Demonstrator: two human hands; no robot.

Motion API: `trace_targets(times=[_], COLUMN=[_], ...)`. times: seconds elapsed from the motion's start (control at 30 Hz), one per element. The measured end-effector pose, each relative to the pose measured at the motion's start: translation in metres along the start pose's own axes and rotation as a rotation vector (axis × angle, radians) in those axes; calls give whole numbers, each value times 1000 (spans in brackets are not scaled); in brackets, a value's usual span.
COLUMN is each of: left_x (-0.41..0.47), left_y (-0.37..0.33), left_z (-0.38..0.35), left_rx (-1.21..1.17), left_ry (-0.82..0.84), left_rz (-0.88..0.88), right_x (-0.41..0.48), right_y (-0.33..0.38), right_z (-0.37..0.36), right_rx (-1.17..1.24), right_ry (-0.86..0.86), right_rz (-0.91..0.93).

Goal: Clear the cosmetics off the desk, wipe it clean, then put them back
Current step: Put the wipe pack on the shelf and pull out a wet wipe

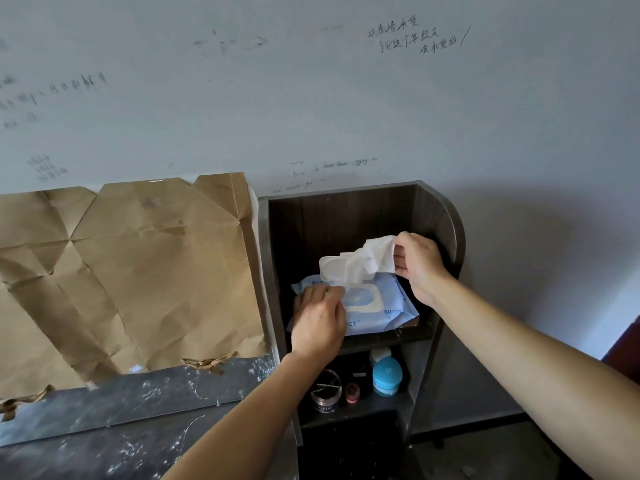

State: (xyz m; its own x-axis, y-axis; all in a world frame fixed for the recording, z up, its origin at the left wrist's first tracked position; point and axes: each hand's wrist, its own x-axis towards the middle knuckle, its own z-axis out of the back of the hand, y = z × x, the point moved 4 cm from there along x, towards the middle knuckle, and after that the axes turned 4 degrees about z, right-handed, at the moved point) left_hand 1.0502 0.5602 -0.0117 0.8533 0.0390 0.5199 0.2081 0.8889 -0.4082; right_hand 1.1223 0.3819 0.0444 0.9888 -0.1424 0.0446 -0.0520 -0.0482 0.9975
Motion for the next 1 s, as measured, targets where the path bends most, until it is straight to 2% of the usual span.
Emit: trace_targets(times=[0.1,0.23,0.27,0.4,0.53,0.7,0.83,1.0], left_x=[-1,8,10,20,29,3,-23,-27], left_y=[-3,1,0,-2,-8,-9,-1,4], left_z=[-4,-7,-4,15,15,12,4,3], left_rx=[-13,11,-20,-85,2,46,25,78], left_ry=[183,336,308,-31,57,58,54,-10], left_rz=[-103,-85,-73,-61,-72,-171,-235,-226], right_x=[-6,-17,-20,-28,-38,-49,-49,-49], right_y=[-7,-19,-22,-29,-34,-31,-42,-46], right_z=[4,9,11,15,16,12,11,8], right_rx=[-24,-156,-215,-437,-740,-1122,-1128,-1002], right_ry=[-39,-13,0,78,163,150,176,197], right_rz=[-5,6,28,154,314,513,575,468])
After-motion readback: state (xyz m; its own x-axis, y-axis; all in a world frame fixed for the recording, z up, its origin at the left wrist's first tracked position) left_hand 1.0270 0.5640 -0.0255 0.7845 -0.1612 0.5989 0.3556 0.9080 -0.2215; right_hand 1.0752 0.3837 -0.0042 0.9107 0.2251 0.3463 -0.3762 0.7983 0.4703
